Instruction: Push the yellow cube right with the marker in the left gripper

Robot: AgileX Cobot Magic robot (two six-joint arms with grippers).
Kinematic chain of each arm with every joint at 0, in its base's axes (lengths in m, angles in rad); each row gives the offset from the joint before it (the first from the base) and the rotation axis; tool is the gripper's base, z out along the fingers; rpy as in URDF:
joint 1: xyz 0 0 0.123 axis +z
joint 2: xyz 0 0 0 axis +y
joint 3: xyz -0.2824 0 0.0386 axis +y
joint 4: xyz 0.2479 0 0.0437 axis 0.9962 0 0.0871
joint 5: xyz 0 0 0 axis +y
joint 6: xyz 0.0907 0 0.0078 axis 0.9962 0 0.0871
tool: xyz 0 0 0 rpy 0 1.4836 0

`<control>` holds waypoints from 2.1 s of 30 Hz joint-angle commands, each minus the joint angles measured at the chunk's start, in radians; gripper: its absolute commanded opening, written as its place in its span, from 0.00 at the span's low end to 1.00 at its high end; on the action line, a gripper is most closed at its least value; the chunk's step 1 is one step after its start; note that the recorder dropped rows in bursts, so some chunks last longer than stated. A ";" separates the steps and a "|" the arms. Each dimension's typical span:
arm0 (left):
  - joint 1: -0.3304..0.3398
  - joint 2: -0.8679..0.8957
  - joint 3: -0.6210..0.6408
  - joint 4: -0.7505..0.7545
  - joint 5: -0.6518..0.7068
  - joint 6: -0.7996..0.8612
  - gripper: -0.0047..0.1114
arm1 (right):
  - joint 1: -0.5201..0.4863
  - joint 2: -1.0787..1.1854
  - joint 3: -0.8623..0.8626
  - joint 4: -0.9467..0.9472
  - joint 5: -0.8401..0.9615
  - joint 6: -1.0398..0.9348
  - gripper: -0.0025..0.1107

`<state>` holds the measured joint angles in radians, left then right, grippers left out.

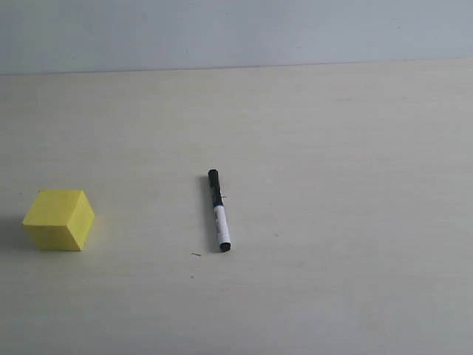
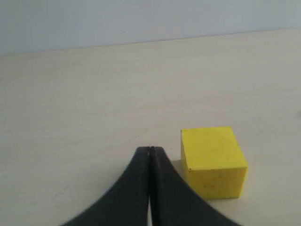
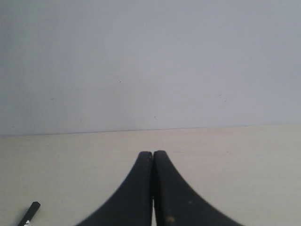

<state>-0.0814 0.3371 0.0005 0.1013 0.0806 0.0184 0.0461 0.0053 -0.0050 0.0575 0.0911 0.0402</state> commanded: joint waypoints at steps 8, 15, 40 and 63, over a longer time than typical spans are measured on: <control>0.003 -0.003 0.000 0.123 -0.387 -0.266 0.04 | -0.001 -0.005 0.005 0.003 -0.008 -0.002 0.02; 0.003 -0.003 0.000 0.126 -0.593 -0.522 0.04 | -0.001 -0.005 0.005 0.003 -0.008 -0.002 0.02; 0.003 -0.003 0.000 0.172 -0.274 -0.518 0.04 | -0.001 -0.005 0.005 0.003 -0.010 -0.002 0.02; 0.003 -0.003 0.000 0.175 -0.281 -0.518 0.04 | -0.001 -0.005 0.005 0.003 -0.010 -0.002 0.02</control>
<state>-0.0814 0.3371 0.0023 0.2737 -0.1917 -0.4939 0.0461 0.0053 -0.0050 0.0593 0.0911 0.0402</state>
